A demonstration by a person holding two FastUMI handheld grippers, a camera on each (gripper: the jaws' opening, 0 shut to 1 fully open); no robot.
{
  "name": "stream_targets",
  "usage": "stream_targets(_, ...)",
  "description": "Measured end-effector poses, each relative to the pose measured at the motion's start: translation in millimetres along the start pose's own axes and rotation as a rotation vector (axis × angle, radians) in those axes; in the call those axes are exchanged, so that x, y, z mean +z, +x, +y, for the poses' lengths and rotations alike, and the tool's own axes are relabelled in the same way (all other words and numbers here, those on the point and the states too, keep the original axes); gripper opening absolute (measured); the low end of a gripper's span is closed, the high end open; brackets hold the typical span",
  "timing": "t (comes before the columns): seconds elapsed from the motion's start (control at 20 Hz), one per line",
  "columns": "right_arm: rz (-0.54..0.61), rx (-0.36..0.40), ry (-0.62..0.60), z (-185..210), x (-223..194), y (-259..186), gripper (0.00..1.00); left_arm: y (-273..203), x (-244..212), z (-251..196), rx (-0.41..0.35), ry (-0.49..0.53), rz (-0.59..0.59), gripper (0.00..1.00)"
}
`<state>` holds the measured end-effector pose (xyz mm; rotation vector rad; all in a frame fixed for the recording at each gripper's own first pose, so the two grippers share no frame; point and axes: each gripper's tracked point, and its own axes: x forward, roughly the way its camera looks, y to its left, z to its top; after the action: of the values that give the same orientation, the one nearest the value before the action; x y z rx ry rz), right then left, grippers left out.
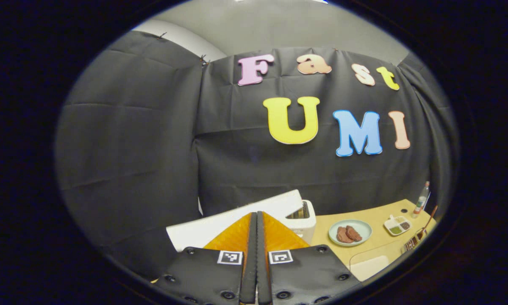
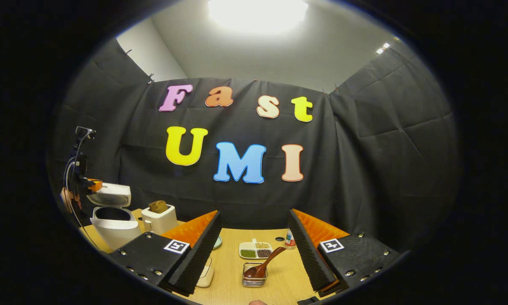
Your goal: Close the left gripper, press the button to open the rice cooker; take a wooden spoon from the chopstick holder with the right hand, scoop a spoonful of rice and pour it into the rice cooker, then put the wooden spoon back into the chopstick holder.
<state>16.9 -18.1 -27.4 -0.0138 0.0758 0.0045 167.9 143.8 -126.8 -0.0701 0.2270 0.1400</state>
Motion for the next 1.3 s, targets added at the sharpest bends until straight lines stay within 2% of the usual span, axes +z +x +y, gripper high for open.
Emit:
stream_targets(0.2,0.002,0.006,0.017,-9.5,-3.7,16.4,0.96,-39.8,49.7,-6.3,-0.004,-0.018,-0.114,0.09)
stream_targets(0.25,0.000,0.003,0.016,-13.2,-4.1,21.6,0.96,-51.7,60.0,-11.0,-0.012,-0.030,-0.139,0.12)
stream_targets(0.45,-0.005,-0.018,0.026,-27.4,-11.2,43.1,0.96,-88.3,73.2,-22.5,-0.001,-0.019,-0.186,0.77)
stream_targets(0.5,-0.005,-0.022,0.035,-30.1,-13.4,49.0,0.96,-98.0,76.0,-25.0,0.002,-0.013,-0.195,0.84)
stream_targets(0.55,-0.003,-0.028,0.042,-33.3,-16.0,55.0,0.96,-107.9,79.5,-27.7,0.003,-0.012,-0.205,0.84)
stream_targets(0.65,0.010,-0.038,0.046,-41.4,-25.7,67.0,0.96,-124.6,84.0,-34.7,-0.002,-0.005,-0.213,0.94)
stream_targets(0.7,0.019,-0.043,0.044,-45.2,-30.5,72.9,0.96,-130.8,82.8,-37.8,0.000,0.004,-0.212,0.92)
stream_targets(0.85,0.070,-0.049,0.056,-53.1,-51.6,92.0,0.96,-150.6,81.8,-48.5,-0.013,0.002,-0.202,1.00)
stream_targets(0.95,0.114,-0.052,0.073,-56.8,-70.0,105.2,0.96,-158.7,79.6,-51.3,-0.011,0.003,-0.195,1.00)
stream_targets(1.0,0.135,-0.052,0.082,-57.9,-78.7,112.1,0.96,-162.2,76.6,-51.6,-0.004,0.012,-0.190,0.92)
stream_targets(1.1,0.167,-0.052,0.100,-58.4,-93.4,123.8,0.96,-169.5,70.9,-51.3,0.003,0.031,-0.179,0.96)
stream_targets(1.3,0.222,-0.055,0.123,-63.6,-120.7,143.8,0.96,-174.8,59.7,-42.3,0.031,0.029,-0.148,0.96)
